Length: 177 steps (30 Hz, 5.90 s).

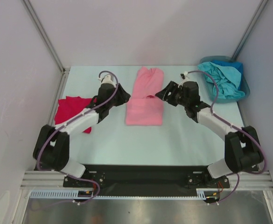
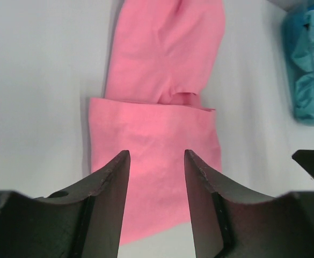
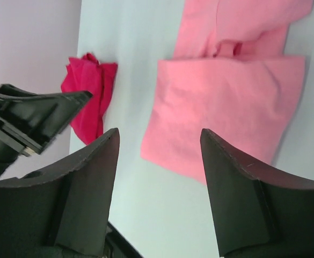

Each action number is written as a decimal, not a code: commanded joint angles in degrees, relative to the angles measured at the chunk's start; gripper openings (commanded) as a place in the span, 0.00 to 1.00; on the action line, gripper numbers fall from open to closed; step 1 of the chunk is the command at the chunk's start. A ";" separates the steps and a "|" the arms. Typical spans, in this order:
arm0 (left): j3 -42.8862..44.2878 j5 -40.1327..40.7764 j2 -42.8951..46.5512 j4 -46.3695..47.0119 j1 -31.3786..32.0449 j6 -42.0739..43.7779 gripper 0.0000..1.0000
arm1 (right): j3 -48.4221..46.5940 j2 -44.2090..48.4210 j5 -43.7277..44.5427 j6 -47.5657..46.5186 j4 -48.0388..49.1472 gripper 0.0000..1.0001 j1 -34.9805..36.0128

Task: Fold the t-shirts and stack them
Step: Fold the tshirt

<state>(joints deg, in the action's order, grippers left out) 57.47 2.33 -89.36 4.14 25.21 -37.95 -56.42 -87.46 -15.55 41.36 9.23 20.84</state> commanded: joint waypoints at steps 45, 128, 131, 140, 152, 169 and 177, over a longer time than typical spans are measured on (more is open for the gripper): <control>-32.25 -5.40 -2.04 31.98 2.65 -11.88 0.49 | 31.38 -12.56 -0.62 12.34 36.47 0.63 2.54; -40.77 -10.77 3.23 38.49 -0.43 -12.93 0.43 | 31.73 -14.75 -3.43 13.13 38.23 0.00 0.17; -40.16 -10.76 3.06 38.49 -0.43 -12.76 0.48 | 31.64 -14.93 -3.43 13.22 38.23 0.00 0.43; -35.15 -11.99 -3.18 41.12 -0.34 -13.99 0.52 | 31.29 -15.28 -3.43 13.13 38.14 0.00 0.52; -34.27 -13.58 -6.18 43.14 -0.16 -15.13 0.07 | 30.67 -15.11 -3.70 12.69 37.00 0.00 -0.10; -47.19 -9.71 16.75 31.64 1.33 -14.34 0.00 | 37.34 -3.27 -1.50 13.22 33.84 0.00 0.16; -49.47 -7.60 28.87 20.83 4.14 -14.60 0.00 | 39.46 11.60 2.36 11.98 20.24 0.00 2.97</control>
<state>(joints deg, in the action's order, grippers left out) 9.98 -9.13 -64.42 30.81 28.38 -52.97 -17.80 -80.23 -18.59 55.16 36.86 23.22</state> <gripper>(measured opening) 0.019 0.030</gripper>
